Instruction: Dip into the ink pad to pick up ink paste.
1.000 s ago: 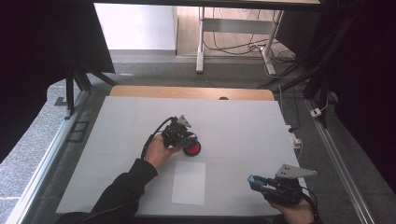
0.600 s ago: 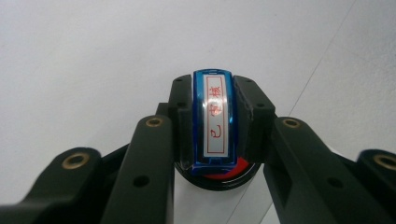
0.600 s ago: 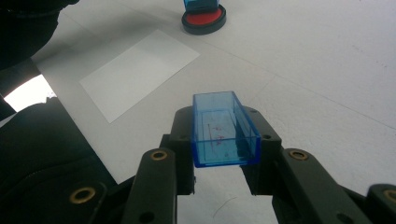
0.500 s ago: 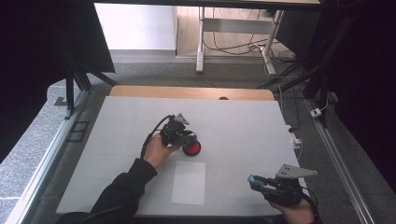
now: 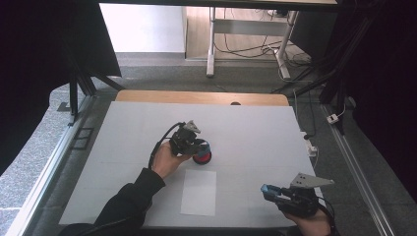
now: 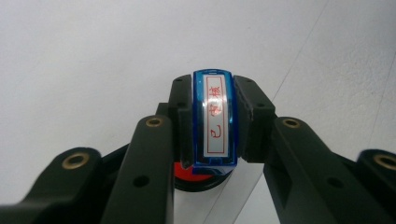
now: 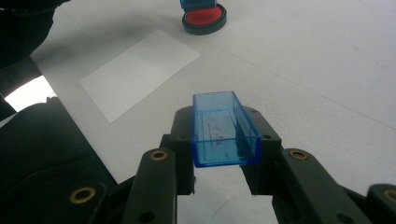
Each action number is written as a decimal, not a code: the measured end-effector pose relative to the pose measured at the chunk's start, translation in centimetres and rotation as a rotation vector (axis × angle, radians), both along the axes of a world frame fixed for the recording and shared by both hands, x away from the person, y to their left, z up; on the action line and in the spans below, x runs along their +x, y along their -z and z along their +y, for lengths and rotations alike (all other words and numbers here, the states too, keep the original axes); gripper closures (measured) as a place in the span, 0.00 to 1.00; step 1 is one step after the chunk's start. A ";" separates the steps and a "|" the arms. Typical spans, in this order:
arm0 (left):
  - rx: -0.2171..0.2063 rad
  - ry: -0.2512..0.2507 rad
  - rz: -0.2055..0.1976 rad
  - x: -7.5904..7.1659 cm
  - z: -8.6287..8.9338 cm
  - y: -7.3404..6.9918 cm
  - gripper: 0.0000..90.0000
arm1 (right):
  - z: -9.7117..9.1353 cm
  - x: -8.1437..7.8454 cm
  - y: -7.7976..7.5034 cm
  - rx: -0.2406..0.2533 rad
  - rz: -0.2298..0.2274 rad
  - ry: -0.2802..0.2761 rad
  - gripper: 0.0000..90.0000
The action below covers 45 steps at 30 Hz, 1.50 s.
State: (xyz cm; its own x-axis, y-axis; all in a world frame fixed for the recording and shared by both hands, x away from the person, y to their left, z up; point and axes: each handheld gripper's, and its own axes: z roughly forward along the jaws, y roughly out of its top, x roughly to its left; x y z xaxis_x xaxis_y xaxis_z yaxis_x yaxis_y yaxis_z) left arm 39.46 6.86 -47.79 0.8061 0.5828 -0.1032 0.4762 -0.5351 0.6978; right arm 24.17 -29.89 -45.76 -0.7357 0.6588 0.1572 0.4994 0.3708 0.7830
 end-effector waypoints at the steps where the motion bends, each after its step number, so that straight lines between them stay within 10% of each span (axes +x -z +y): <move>1: 0.002 0.002 0.001 0.0 0.0 0.1 0.79 | 0.0 0.0 0.0 0.000 0.000 0.000 0.76; 18: 0.026 -0.001 0.012 0.1 -0.6 0.9 0.79 | 0.0 0.0 0.0 0.000 0.000 -0.001 0.76; 28: 0.102 0.017 -0.066 -0.8 -1.5 0.8 0.79 | 0.0 0.0 0.0 -0.002 0.000 -0.003 0.76; 45: 0.005 0.002 0.047 0.5 -0.2 1.1 0.79 | 0.0 0.0 0.0 -0.003 0.002 -0.004 0.76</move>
